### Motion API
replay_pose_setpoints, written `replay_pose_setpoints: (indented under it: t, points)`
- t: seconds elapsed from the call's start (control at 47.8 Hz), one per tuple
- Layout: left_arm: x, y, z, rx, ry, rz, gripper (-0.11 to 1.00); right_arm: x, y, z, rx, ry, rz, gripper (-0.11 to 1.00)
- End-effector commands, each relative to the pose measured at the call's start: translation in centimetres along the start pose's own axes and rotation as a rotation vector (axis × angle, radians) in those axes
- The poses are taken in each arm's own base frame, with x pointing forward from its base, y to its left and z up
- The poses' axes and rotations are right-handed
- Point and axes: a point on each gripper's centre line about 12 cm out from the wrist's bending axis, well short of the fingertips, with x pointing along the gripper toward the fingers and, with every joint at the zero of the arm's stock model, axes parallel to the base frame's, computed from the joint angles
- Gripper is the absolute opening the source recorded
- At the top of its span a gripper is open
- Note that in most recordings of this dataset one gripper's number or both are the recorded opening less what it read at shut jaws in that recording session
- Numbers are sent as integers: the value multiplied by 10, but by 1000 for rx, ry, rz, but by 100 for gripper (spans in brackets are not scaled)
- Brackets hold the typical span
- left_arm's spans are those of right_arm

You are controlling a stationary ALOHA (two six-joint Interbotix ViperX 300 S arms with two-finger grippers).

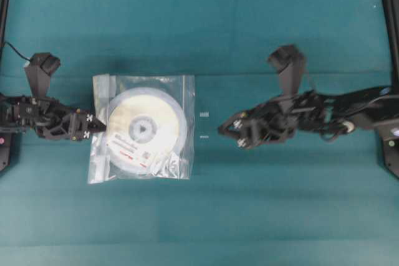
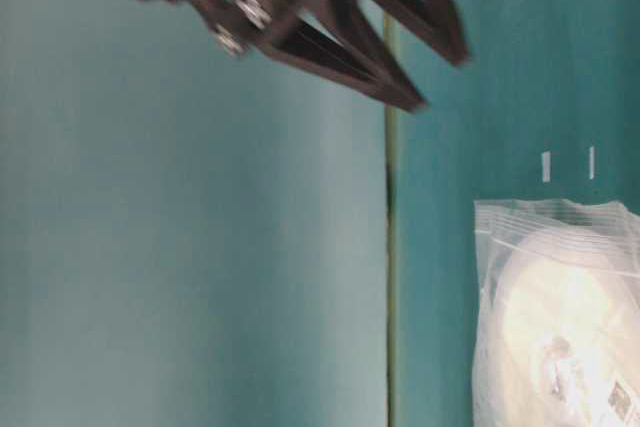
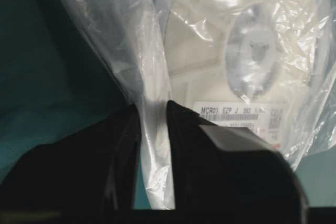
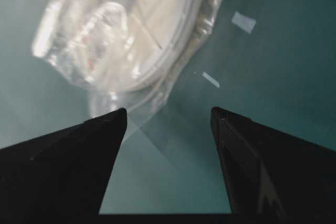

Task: Take out the reel from the clear zip bag.
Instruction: 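Reach the right gripper across to the bag's right opening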

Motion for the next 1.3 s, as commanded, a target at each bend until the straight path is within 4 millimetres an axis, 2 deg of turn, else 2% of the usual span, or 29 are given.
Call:
replay_pose_setpoints:
  t: [0.0,0.126,0.314,0.921,1.11,1.277]
  points:
    - [-2,-3,1,9,-4,-13,16,13,11,1,13,-1,12,81]
    - [-4,-3,1,12,-7,-20,6,31,12,0,14,6,-5,81]
    - [-4,-4,1,12,-9,-23,5,46,13,-1,16,10,-18,81]
    - [-8,-13,5,57,-26,-61,2,53,11,0,18,8,-26,73]
    - [-8,-13,5,57,-25,-59,2,61,9,3,26,4,-35,68]
    - [-8,-12,5,57,-24,-56,2,70,7,9,38,-3,-49,68]
